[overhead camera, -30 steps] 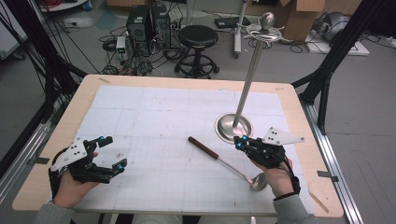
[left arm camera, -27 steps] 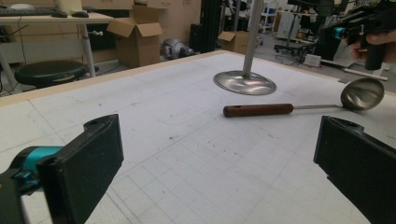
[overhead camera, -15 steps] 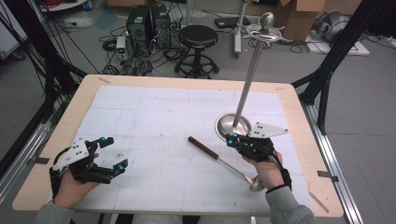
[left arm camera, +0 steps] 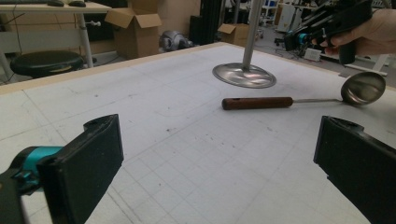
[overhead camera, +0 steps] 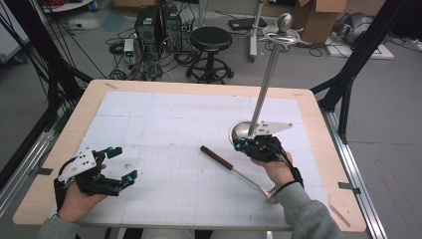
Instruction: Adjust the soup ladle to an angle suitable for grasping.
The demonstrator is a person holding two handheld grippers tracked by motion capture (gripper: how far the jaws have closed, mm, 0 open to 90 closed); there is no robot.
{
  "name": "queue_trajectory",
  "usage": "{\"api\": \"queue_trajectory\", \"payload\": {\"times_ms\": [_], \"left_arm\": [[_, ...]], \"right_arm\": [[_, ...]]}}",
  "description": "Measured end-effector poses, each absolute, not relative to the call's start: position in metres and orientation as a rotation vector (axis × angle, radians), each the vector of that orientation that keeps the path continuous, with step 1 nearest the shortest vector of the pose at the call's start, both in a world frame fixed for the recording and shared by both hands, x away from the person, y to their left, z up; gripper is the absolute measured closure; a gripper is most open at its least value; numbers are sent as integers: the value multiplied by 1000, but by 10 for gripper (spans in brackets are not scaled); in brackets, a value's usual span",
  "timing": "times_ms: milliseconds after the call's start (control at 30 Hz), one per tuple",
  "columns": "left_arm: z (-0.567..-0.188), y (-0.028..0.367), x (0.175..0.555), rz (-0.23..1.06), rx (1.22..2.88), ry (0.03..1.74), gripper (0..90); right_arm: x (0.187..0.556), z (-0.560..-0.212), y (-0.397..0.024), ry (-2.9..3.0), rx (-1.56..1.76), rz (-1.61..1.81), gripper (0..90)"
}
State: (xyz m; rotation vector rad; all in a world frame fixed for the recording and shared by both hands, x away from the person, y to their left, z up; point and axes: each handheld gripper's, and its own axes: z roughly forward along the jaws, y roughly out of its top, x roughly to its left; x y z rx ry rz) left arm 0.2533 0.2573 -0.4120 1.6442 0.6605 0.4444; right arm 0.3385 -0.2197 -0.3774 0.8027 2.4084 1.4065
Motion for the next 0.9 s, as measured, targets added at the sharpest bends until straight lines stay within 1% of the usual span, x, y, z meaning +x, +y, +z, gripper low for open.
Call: {"api": "queue_trajectory", "payload": {"times_ms": [167,467,900], "left_arm": [[-412,258,253,447,1644,661,19],[-412,258,253,444,1648,665,19],[-411,260,252,444,1643,670,19]], "right_arm": [[341,-386,-199,2524,721,1283,899],[358,-400,-199,2525,786,1243,899],[367,-420,-191,2613,883,1162,900]]}}
